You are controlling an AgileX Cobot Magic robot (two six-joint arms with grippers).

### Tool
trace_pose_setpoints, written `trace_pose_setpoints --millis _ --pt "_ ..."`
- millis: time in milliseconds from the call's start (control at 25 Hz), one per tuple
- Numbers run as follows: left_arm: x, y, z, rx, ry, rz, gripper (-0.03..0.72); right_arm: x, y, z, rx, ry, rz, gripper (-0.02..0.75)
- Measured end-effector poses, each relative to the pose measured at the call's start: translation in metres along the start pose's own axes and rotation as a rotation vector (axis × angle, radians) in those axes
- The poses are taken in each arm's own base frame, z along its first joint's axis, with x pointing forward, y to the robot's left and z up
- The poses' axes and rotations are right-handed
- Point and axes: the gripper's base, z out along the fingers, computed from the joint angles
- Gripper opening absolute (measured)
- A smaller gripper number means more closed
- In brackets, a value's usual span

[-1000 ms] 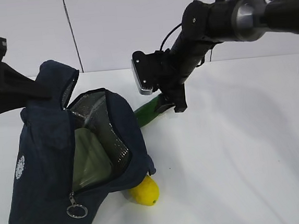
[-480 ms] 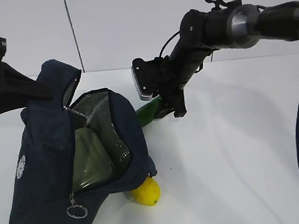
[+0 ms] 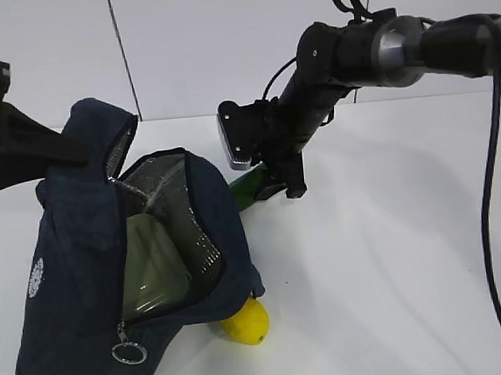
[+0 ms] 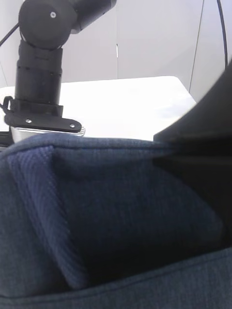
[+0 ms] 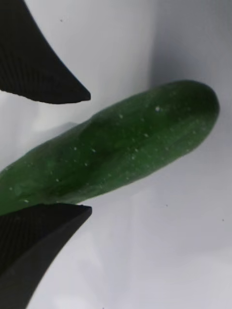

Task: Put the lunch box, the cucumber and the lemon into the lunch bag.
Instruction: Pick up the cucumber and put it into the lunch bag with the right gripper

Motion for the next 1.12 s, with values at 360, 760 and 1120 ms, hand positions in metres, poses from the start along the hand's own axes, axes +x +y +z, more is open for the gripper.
trace_pose_setpoints --millis 360,760,1120 --pt "0.0002 -0.0003 0.0001 0.007 -0.001 -0.003 -0.007 -0.0022 -0.0032 -0.0004 -0.005 -0.017 0.006 0.496" --pt "-0.0002 -0.0014 0.0001 0.019 -0.005 -0.003 -0.007 0.0046 0.0017 0.0085 -0.045 0.028 -0.031 0.496" --pt "-0.0003 -0.0017 0.0001 0.022 -0.006 -0.006 -0.007 0.0049 0.0026 0.0089 -0.053 0.03 -0.036 0.456"
